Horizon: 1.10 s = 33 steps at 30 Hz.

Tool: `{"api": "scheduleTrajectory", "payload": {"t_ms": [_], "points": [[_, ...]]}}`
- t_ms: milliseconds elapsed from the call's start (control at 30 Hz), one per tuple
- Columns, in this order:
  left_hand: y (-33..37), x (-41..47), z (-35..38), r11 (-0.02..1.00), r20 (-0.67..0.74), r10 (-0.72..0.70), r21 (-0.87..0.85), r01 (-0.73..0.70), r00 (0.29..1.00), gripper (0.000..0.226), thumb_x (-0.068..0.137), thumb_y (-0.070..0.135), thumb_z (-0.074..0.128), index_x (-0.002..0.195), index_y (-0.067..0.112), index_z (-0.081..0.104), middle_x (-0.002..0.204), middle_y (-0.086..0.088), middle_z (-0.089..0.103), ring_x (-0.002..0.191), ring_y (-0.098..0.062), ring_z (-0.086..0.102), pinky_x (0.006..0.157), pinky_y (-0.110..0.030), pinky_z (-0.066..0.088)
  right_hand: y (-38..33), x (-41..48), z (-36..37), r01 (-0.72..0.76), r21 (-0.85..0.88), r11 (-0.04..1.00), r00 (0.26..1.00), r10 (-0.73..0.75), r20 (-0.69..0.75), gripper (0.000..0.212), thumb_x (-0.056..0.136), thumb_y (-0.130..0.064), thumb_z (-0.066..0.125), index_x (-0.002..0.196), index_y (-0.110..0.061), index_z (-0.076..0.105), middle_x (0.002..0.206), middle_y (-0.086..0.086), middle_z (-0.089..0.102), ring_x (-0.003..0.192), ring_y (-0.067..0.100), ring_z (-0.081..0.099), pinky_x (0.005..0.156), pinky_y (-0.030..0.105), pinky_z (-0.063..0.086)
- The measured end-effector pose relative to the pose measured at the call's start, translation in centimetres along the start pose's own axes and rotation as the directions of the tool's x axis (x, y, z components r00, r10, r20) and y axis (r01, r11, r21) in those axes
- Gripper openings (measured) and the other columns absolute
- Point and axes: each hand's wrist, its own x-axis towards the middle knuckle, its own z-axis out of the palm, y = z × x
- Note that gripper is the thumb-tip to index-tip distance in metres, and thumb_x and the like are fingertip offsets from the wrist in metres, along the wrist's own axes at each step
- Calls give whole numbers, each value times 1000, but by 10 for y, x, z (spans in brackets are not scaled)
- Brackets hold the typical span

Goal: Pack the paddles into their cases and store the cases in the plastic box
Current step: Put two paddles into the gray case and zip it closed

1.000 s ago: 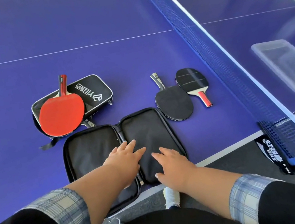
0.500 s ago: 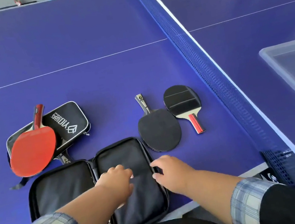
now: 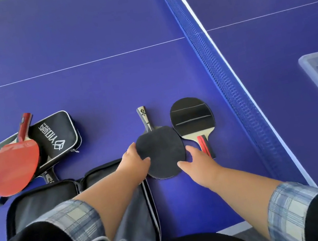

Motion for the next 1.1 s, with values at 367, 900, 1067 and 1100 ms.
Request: {"api": "scheduleTrajectory", "payload": {"t_ms": [367,900,1067,1100], "points": [[13,15,-7,989,-56,-85,115,91,995,54,86,30,61,139,24,49,126,-5,60,110,-32,60,95,-41,51,-14,23,5,-120,310,943,988,143,-53,38,92,-23,59,129,-24,55,122,0,64,100,18,63,61,22,51],[-74,-42,-87,862,109,111,-505,-41,988,61,86,7,67,130,47,52,119,0,69,96,-19,72,85,-37,58,-64,-34,64,99,214,972,955,-32,-293,73,87,-27,67,151,-24,33,148,-2,42,125,20,51,100,39,47],[-101,-73,-118,936,205,240,-308,-170,949,55,87,4,65,130,38,58,115,6,71,97,-13,71,83,-27,57,-95,-62,73,446,-566,693,807,-585,-81,71,91,-36,64,154,-24,32,158,-1,38,150,24,23,121,49,16],[-104,-80,-124,944,232,269,-258,-208,935,56,87,5,64,131,39,57,116,8,70,102,-12,69,90,-29,54,-102,-68,78,420,-615,668,837,-546,-21,72,91,-47,60,154,-26,32,154,-5,44,150,22,24,122,53,11]]}}
